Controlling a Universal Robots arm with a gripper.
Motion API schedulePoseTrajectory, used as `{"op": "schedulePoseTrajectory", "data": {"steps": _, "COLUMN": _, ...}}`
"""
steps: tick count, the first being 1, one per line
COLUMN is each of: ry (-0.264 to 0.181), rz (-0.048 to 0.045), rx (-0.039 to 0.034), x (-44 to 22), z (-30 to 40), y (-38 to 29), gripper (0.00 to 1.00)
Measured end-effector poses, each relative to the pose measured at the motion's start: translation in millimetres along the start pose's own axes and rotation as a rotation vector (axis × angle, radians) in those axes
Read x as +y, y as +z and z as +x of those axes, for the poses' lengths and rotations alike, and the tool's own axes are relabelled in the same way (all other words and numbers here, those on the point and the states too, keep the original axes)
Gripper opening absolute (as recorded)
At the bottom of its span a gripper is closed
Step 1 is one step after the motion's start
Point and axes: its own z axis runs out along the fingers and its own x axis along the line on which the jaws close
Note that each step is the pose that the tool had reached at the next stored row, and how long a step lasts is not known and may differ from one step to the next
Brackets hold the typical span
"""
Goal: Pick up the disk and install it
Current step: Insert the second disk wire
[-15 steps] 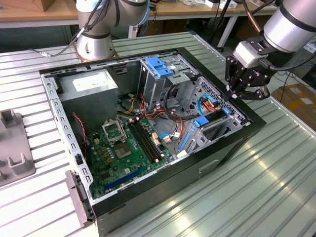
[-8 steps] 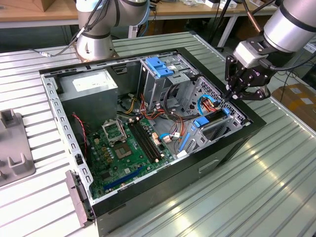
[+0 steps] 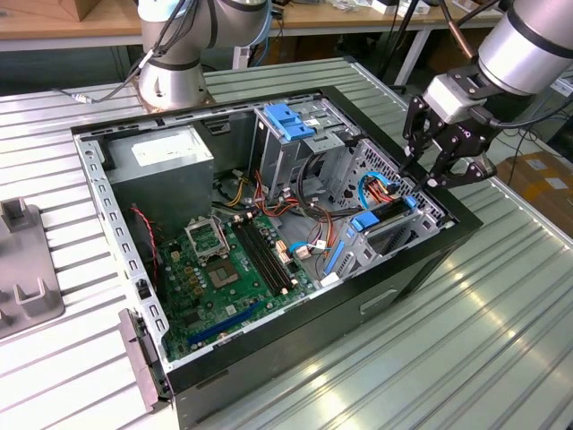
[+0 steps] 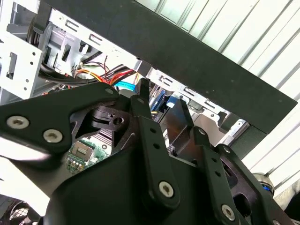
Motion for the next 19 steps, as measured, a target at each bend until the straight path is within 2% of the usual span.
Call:
{"op": "schedulePoseTrajectory", "data": {"steps": 2, "ry": 0.0, "rz": 0.0, "rx": 0.0003, "x": 0.0, "z": -0.1, "y": -0.8, "gripper": 0.42}}
{"op": "schedulePoseTrajectory", "data": {"steps": 5, "ry": 0.0, "rz": 0.0005, "rx": 0.0002, "x": 0.1, "z": -1.7, "y": -7.8, "gripper": 0.42}}
{"op": "schedulePoseTrajectory", "data": {"steps": 7, "ry": 0.0, "rz": 0.001, "rx": -0.0001, "x": 1.8, "z": -2.0, "y": -9.7, "gripper": 0.42}}
{"op": "schedulePoseTrajectory", "data": {"steps": 13, "ry": 0.0, "rz": 0.0022, "rx": 0.0001, "x": 17.1, "z": -1.5, "y": -10.6, "gripper": 0.42}}
{"op": "schedulePoseTrajectory", "data": {"steps": 17, "ry": 0.0, "rz": 0.0023, "rx": 0.0002, "x": 22.6, "z": -0.7, "y": -11.0, "gripper": 0.42}}
{"op": "schedulePoseTrajectory", "data": {"steps": 19, "ry": 0.0, "rz": 0.0024, "rx": 0.0, "x": 26.7, "z": 1.8, "y": -11.4, "gripper": 0.42}}
